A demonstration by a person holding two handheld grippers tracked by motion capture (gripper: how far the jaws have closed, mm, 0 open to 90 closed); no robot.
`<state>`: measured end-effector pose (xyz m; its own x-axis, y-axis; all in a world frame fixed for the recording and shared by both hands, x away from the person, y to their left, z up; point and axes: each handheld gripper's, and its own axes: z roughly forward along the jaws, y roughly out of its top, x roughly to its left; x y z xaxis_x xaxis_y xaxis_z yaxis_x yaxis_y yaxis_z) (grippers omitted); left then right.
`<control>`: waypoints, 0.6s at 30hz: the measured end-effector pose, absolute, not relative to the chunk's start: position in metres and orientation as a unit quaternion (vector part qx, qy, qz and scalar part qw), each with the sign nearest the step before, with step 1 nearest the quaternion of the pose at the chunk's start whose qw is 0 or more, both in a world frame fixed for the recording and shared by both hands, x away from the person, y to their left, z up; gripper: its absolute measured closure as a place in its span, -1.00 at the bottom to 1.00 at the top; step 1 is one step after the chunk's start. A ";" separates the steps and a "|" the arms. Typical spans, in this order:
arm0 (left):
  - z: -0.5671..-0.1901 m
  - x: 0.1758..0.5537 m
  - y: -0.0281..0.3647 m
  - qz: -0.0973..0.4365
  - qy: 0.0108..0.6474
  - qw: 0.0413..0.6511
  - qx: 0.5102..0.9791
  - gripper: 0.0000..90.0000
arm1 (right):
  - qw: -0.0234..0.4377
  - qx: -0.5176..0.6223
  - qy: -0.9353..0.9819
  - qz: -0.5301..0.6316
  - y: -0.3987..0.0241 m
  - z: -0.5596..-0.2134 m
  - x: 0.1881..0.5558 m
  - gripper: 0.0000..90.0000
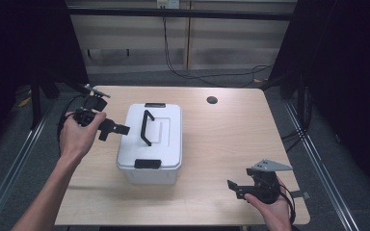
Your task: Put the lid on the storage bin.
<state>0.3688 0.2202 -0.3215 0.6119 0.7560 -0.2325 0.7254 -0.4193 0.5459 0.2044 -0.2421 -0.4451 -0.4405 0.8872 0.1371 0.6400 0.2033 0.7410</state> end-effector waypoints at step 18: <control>-0.369 0.330 0.268 0.034 0.432 0.342 0.834 -0.58 | 0.165 0.504 0.758 0.380 -0.242 -0.445 0.205 -0.66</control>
